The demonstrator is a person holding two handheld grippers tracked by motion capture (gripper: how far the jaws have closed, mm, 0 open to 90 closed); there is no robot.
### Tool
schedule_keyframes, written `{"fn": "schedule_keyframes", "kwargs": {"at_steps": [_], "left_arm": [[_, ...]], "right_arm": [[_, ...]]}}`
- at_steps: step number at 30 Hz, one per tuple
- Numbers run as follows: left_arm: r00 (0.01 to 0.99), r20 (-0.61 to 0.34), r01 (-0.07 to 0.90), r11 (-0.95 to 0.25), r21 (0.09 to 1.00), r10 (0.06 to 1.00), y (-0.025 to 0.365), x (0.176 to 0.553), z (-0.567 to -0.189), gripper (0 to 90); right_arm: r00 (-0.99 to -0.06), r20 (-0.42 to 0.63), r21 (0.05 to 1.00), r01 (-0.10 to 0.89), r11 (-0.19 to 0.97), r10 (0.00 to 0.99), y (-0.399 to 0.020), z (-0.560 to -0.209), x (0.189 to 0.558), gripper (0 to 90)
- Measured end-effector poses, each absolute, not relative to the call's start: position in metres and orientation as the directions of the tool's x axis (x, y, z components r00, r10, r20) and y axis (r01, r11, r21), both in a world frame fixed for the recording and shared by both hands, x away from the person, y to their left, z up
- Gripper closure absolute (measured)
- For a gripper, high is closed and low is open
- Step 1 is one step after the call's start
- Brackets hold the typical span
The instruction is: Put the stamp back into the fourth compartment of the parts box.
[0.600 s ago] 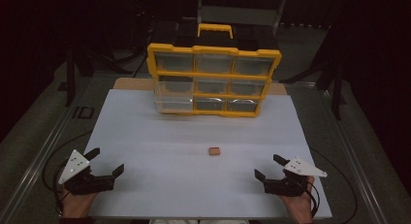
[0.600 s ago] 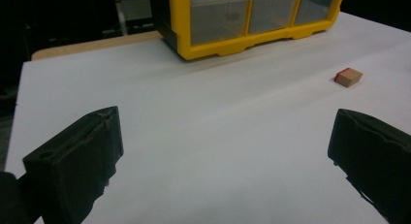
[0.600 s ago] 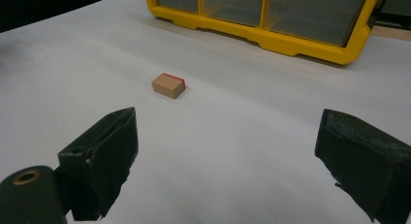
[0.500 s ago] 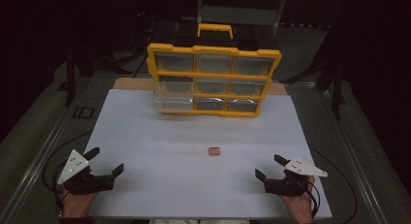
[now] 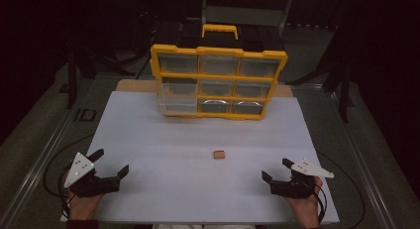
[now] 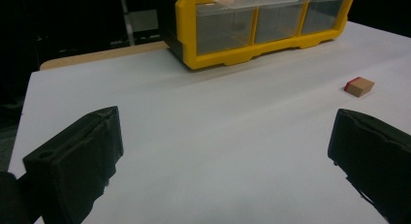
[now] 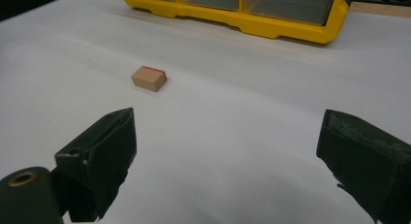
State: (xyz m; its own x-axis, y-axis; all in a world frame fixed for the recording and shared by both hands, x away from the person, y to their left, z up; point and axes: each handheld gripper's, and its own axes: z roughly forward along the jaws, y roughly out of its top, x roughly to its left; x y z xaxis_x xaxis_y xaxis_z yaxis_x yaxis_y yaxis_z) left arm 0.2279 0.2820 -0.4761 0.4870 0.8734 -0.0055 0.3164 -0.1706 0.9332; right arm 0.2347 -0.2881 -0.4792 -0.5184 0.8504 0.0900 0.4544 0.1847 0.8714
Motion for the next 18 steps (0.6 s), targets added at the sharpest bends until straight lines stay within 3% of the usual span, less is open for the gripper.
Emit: {"fn": "schedule_keyframes", "kwargs": {"at_steps": [18], "left_arm": [[0.454, 0.016, 0.311, -0.175, 0.934, 0.891, 0.281, 0.228, -0.481, 0.1]], "right_arm": [[-0.508, 0.069, 0.854, 0.474, 0.212, 0.858, -0.273, -0.455, 0.249, 7.1]]}}
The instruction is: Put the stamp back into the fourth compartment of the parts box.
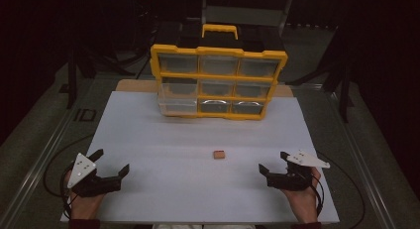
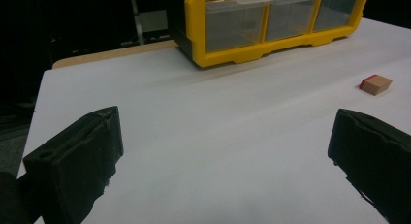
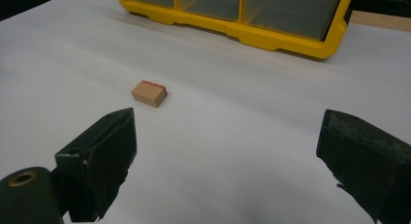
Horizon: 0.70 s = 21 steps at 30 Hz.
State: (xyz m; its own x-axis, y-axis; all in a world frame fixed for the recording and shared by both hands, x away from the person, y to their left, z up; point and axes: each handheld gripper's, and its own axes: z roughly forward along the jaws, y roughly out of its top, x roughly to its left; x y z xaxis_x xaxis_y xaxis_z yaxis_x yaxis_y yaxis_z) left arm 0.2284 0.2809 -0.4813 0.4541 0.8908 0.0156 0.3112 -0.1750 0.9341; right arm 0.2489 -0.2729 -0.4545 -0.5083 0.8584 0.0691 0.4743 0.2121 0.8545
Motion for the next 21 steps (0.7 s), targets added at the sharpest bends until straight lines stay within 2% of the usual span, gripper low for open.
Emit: {"fn": "schedule_keyframes", "kwargs": {"at_steps": [9, 21], "left_arm": [[0.459, 0.012, 0.307, -0.172, 0.936, 0.888, 0.278, 0.228, -0.482, 0.1], [0.453, -0.004, 0.307, -0.152, 0.940, 0.892, 0.280, 0.228, -0.482, 0.1]], "right_arm": [[-0.533, 0.049, 0.837, 0.484, 0.257, 0.844, -0.252, -0.440, 0.264, 7.1], [-0.547, 0.092, 0.819, 0.516, 0.249, 0.832, -0.238, -0.429, 0.281, 7.1]]}}
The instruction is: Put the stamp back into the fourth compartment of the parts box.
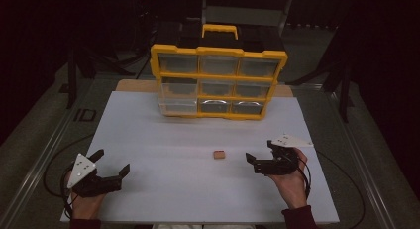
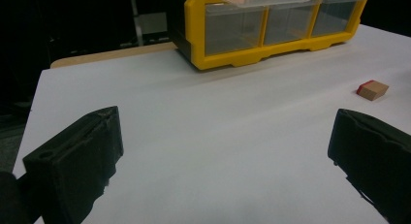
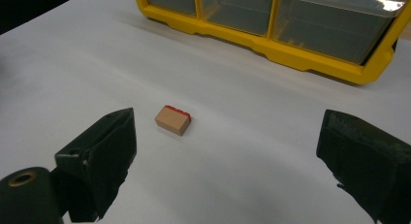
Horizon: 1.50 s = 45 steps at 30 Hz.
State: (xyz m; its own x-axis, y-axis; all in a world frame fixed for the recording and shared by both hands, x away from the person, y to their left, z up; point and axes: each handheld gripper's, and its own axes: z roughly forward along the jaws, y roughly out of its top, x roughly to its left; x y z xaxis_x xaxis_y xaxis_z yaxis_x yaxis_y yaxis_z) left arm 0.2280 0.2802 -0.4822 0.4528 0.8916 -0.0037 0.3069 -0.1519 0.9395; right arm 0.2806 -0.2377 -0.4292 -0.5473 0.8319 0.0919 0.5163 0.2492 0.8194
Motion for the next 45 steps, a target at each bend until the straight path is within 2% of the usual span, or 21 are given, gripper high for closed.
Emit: {"fn": "schedule_keyframes", "kwargs": {"at_steps": [20, 45], "left_arm": [[0.451, -0.003, 0.307, -0.152, 0.939, 0.892, 0.280, 0.229, -0.483, 0.1], [0.450, -0.005, 0.306, -0.149, 0.940, 0.893, 0.281, 0.229, -0.483, 0.1]], "right_arm": [[-0.554, 0.076, 0.768, 0.562, 0.306, 0.829, -0.205, -0.420, 0.309, 7.1], [-0.560, 0.066, 0.704, 0.613, 0.359, 0.826, -0.171, -0.434, 0.335, 7.1]]}}
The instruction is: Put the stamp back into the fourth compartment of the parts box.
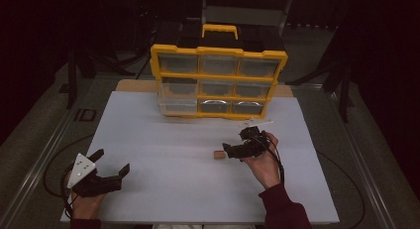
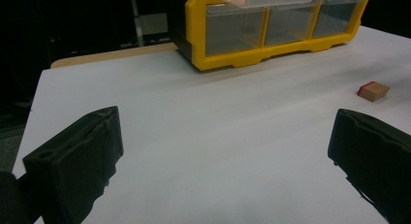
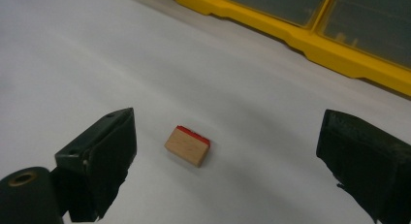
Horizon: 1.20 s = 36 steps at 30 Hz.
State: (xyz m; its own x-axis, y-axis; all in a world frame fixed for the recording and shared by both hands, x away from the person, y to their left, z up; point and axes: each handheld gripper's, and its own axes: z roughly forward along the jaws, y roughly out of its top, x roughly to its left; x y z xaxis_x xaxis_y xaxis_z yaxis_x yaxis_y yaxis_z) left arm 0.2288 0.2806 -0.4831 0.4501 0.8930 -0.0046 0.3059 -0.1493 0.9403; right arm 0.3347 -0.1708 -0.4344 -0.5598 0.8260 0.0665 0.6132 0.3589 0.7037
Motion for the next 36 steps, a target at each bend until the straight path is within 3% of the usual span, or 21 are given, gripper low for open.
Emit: {"fn": "schedule_keyframes", "kwargs": {"at_steps": [36], "left_arm": [[0.449, -0.003, 0.306, -0.151, 0.940, 0.894, 0.281, 0.229, -0.483, 0.1]], "right_arm": [[-0.536, 0.112, 0.575, 0.722, 0.385, 0.837, -0.134, -0.478, 0.360, 7.9]]}}
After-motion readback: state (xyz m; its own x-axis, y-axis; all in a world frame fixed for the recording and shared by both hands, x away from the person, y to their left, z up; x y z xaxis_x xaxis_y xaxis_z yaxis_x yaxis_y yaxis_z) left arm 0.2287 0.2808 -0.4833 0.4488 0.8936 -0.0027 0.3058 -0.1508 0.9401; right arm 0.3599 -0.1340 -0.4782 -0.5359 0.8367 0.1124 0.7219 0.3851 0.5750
